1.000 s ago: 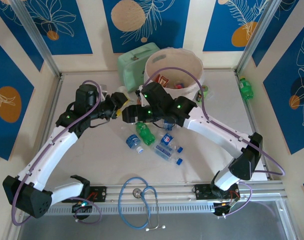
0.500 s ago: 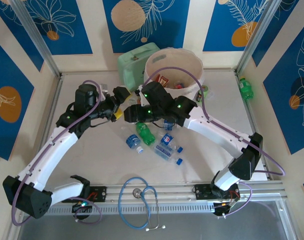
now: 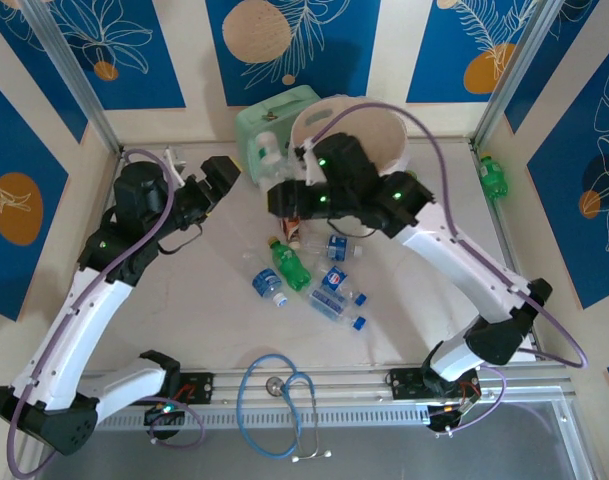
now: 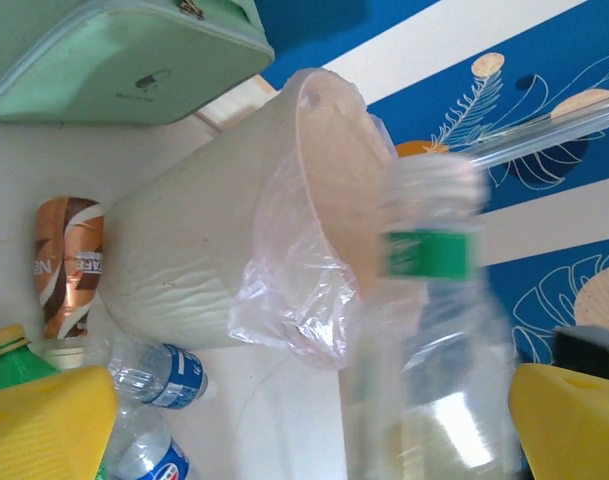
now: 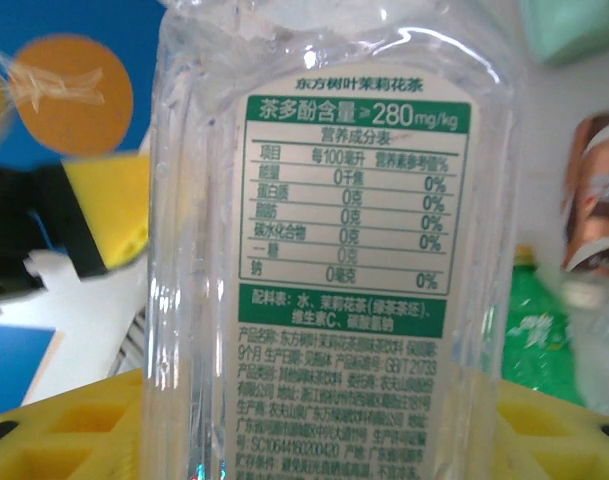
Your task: Put the plastic bottles in the bin
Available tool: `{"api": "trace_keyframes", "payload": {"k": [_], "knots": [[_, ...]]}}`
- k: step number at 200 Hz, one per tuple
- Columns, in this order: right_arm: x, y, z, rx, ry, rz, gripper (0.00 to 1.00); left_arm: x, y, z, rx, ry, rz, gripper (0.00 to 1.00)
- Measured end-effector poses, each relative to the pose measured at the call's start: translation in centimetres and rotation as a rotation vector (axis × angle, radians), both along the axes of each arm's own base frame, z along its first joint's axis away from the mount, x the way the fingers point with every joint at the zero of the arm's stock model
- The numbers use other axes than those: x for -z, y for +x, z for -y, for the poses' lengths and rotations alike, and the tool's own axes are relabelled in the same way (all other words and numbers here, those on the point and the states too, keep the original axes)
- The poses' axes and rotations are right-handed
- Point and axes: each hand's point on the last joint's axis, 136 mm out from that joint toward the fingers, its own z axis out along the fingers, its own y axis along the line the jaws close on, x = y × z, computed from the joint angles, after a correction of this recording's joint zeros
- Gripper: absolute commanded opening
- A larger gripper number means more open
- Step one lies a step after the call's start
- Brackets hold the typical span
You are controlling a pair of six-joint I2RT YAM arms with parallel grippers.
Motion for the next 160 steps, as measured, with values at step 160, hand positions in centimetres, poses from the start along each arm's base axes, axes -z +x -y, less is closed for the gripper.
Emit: {"api": "trace_keyframes", "payload": {"k": [160], "knots": [[0.2,13.1,11.0,0.294,-0.112,0.017,0.53,12.9,0.0,0.4,0.048,0.277,-0.264,0.88]]}}
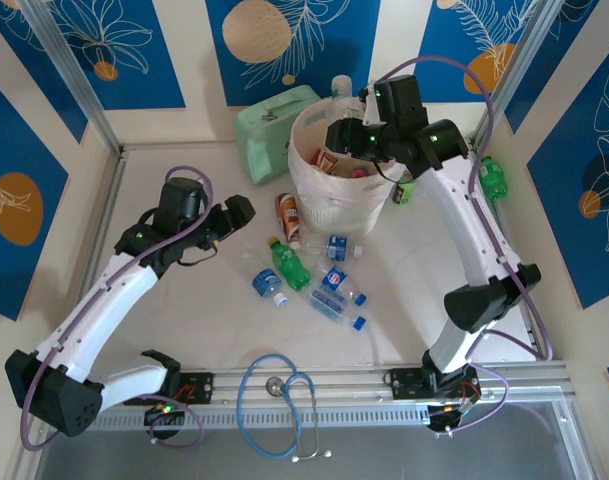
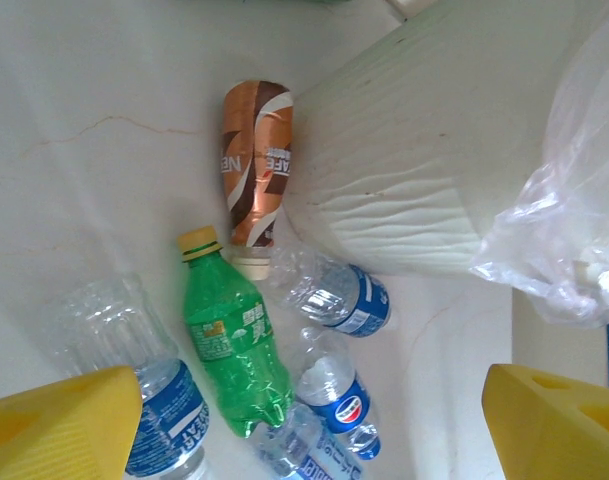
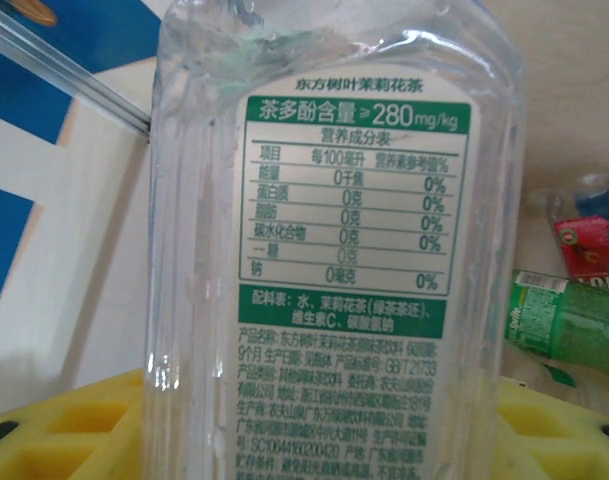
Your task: Put the plastic bottles in the bin
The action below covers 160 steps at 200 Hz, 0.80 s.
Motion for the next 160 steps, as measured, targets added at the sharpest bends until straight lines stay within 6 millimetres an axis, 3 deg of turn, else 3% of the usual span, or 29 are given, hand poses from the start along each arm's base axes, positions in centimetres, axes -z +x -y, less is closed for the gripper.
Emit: {"api": "trace_keyframes", "payload": {"k": [27,58,75,137,160], "knots": [[1.4,1.4,0.2,0.005,-0.02,-0.032,0.6,0.9,-0.1,0.0,0.008,0.031,-0.015,0.88],[1.3,2.3,-0.1,-0.007,-0.025,-0.02,0.75,2.7,-0.3,0.1,0.017,0.073,-0.052,0.88],[1.0,2.4,-0.1,-0.011,-0.024,-0.013,0.79,3.6,-0.6,0.1,0.017,0.093,-0.075,0.88],[0.4,1.9,-0.3,-0.019,-0.024,-0.002,0.82,4.7,-0.9,0.0,0.011,0.127,-0.097,0.88],[-0.6,-0.1,-0.8,-0.042,-0.024,0.016,0.82,5.5,-1.0,0.0,0.011,0.145,-0.119,0.87]]}}
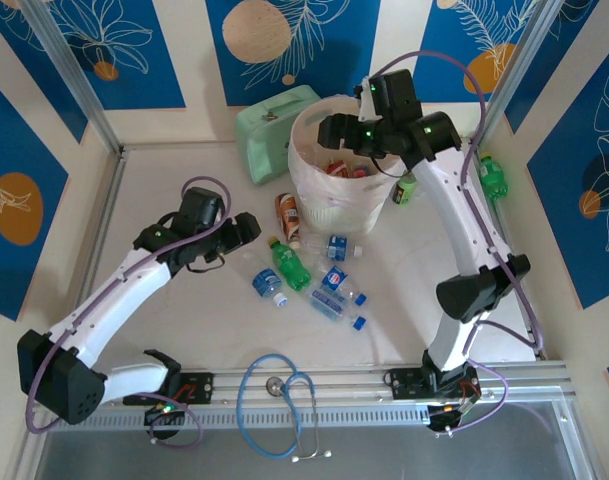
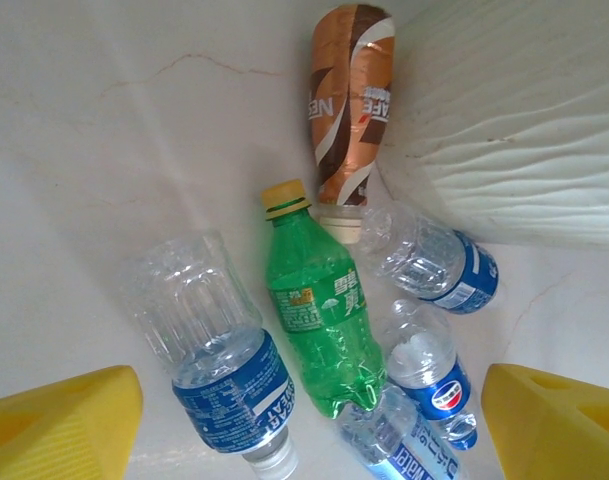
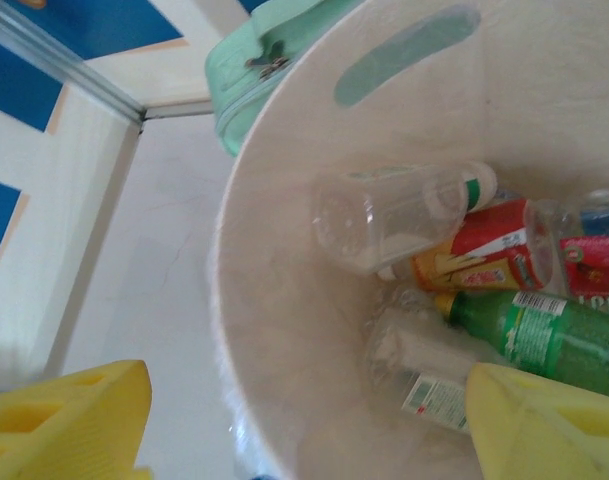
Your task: Put the plastic bottles in the bin
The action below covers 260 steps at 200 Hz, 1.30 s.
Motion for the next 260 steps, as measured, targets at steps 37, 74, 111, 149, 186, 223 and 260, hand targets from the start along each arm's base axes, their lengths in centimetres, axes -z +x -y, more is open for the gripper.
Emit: {"api": "trace_keyframes", "payload": {"k": [37,74,111,149,186,223,260], "knots": [[-2.5,-7.4,-0.7,-0.078,0.029,0.068,0.82,1.6,-0.5,0.5,0.003,0.024,-0.042,0.87],[-2.7,-15.3,-1.3,-0.185,0.082,0.125,0.81,4.6,-1.1,0.9,-0.005,0.048,-0.12,0.87],[3.4,-19.9,-2.9,-0.259,0.042,0.014,0.82,7.3,-1.2,0.9,-0.042,0.074,-0.196,0.87],[10.2,-21.5,-3.3,-0.24,-0.032,-0.14,0.83,9.9,-0.6,1.0,-0.083,0.1,-0.25,0.87],[11.3,-21.6,-3.5,-0.217,-0.024,-0.172,0.83,12.7,-0.3,0.7,-0.112,0.156,-0.306,0.87],[11.2,-21.3,-3.9,-0.206,0.003,-0.169,0.83,14.7,0.0,0.6,-0.123,0.189,-0.339,0.83],[11.3,-21.3,-4.4,-0.21,0.02,-0.176,0.83,16.4,0.3,0.6,-0.128,0.212,-0.358,0.76]]}}
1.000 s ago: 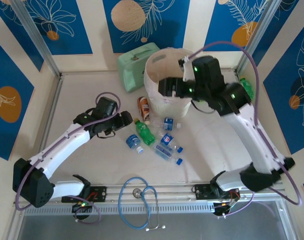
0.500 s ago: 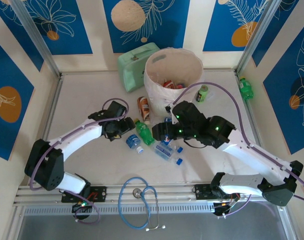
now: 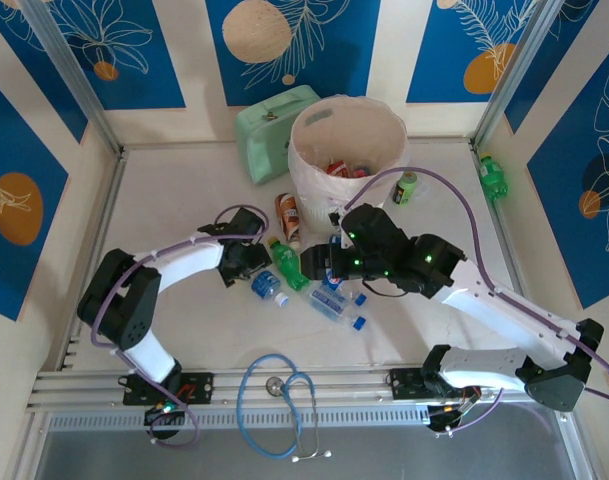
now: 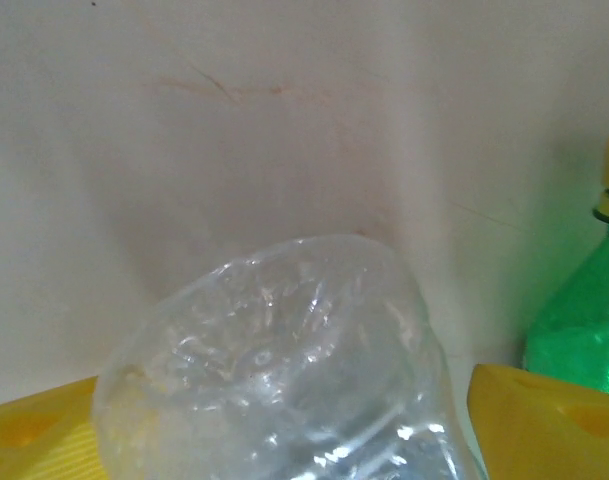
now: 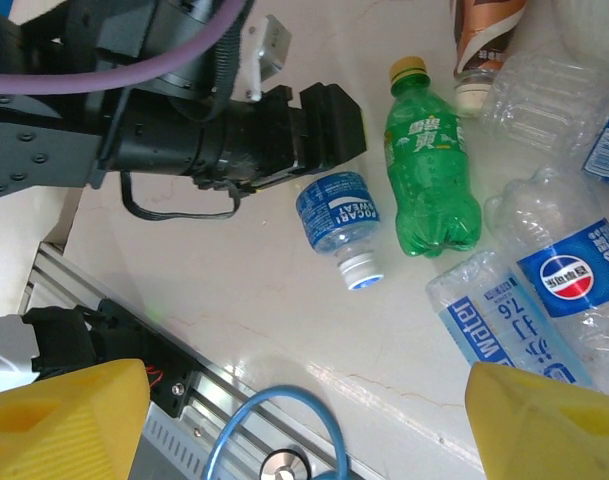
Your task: Put the plastic bottles in the bin
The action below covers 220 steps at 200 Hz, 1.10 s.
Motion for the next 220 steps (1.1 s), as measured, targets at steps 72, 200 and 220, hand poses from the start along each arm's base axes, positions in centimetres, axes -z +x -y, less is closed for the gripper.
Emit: {"api": "trace_keyframes", "payload": {"k": [72,200,220], "knots": [[1.2,-0.3,-0.4,0.002,0.003,-0.031,0.8,0.5,-0.1,-0.2,-0.018,0.008,-0.015,0.6],[4.4,-0.1,-3.7,-0.05,-0.022,-0.139,0.7,-17.4,0.6,3.2,-0.005,-0.39,0.293,0.63],[4.2,0.0,-4.3,-0.063,-0.011,-0.145,0.66,-18.5,0.4,3.8,0.003,-0.438,0.294,0.62]]}}
